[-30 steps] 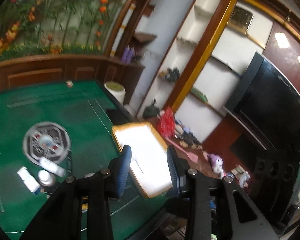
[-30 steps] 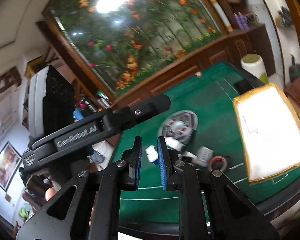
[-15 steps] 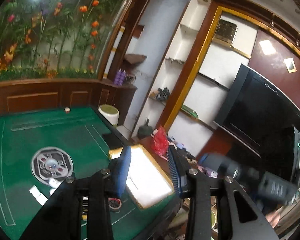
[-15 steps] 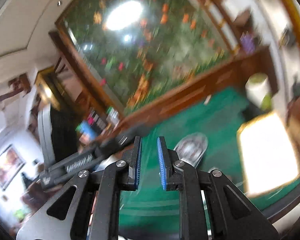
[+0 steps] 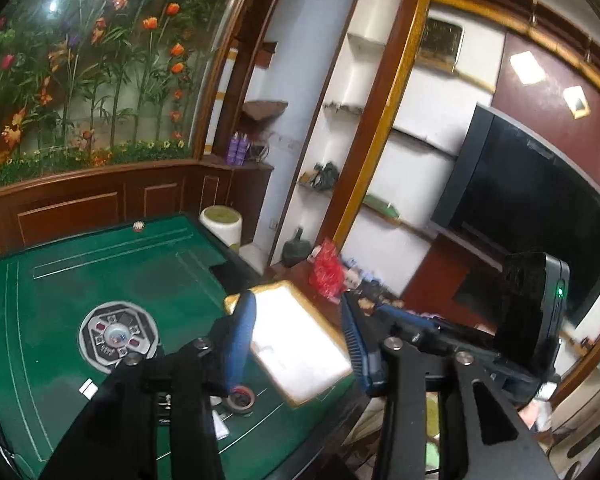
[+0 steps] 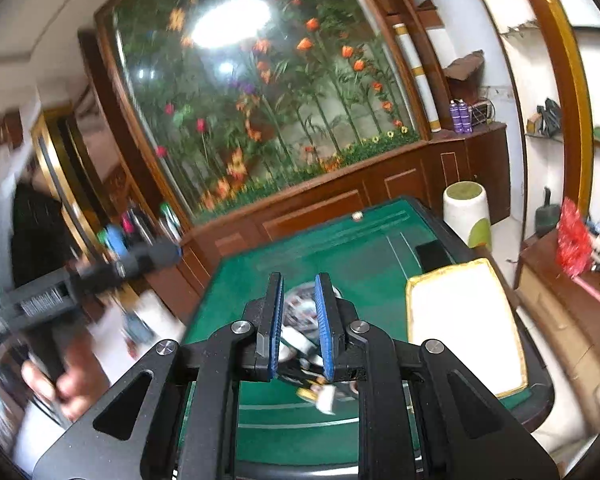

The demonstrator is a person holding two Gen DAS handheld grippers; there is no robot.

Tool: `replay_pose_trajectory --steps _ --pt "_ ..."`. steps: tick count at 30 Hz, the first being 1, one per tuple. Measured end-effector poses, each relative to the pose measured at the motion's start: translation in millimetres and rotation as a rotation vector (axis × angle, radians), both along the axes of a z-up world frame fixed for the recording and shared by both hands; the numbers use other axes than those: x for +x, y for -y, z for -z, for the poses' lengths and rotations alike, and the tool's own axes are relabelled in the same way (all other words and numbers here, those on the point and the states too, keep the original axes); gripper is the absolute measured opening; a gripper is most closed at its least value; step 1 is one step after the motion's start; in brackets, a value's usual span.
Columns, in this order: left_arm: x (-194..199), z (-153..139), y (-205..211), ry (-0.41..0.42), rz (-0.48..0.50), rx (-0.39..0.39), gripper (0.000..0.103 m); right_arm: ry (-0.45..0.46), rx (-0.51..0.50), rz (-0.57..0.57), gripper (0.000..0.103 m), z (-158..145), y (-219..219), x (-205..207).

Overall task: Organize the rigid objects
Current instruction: 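Move both tools back over the items on the green table, then grasp the black tape roll with the right tool and lift it off its dispenser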

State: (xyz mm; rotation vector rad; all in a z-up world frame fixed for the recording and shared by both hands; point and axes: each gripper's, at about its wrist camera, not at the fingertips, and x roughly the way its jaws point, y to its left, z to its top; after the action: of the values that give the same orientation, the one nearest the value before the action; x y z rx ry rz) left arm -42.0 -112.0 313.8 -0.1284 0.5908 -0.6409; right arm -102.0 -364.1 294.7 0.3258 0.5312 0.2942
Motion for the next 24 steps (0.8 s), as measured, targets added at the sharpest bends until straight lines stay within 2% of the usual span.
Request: replay_pose_trajectory --steps 3,4,6,9,13,15,17,18,21,24 --pt "7 32 6 -0.043 0.026 0.060 0.045 -0.067 -0.052 -0.037 0.016 37 -9 6" --pt "12 52 8 -0.077 0.036 0.088 0.045 -0.085 -0.058 -0.050 0.016 49 -10 8" --pt "15 81 7 -0.126 0.046 0.119 0.045 -0.171 -0.089 -0.083 0.016 92 -17 19" --pt "19 136 5 -0.206 0.072 0.176 0.045 -0.252 -0.147 -0.099 0.016 147 -27 32" --pt "20 204 -8 -0.306 0.060 0.238 0.045 -0.284 -0.218 -0.063 0.016 191 -24 47" --pt "19 223 -12 -0.334 0.044 0.249 0.045 -0.262 -0.245 -0.064 0.021 199 -24 50" --pt "19 242 -10 -0.360 0.055 0.268 0.047 -0.244 -0.265 -0.077 0.048 206 -23 54" --pt "20 249 -10 -0.380 0.057 0.258 0.050 -0.253 -0.274 -0.085 0.052 211 -23 57" --pt "22 263 -2 -0.394 0.042 0.268 0.058 -0.274 -0.284 -0.098 0.052 221 -23 65" --pt "29 268 8 -0.398 0.027 0.297 0.058 -0.277 -0.290 -0.080 0.052 223 -21 71"
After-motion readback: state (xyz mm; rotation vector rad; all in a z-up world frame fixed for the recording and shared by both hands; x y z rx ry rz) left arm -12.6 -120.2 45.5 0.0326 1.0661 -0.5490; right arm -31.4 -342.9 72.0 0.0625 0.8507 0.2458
